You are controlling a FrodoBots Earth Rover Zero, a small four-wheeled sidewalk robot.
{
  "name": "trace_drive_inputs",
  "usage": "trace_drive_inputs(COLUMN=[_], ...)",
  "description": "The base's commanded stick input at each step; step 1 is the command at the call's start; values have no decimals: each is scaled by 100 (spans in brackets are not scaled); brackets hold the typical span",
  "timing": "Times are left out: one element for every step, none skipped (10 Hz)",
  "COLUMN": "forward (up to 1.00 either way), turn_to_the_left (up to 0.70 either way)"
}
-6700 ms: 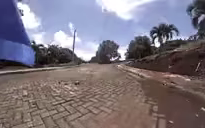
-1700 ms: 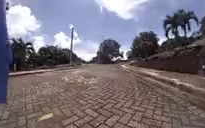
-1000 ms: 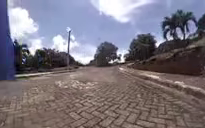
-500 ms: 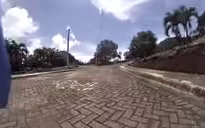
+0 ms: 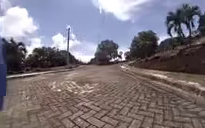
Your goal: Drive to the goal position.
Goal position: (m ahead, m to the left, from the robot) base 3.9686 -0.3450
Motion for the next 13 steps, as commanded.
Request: trace_drive_inputs(forward=[50, 50, 50, 50, 50, 50, 50, 50, 50, 50, 50, 50, 50], turn_to_the_left=[0, 0, 0, 0, 0, 0, 0, 0, 0, 0, 0, 0, 0])
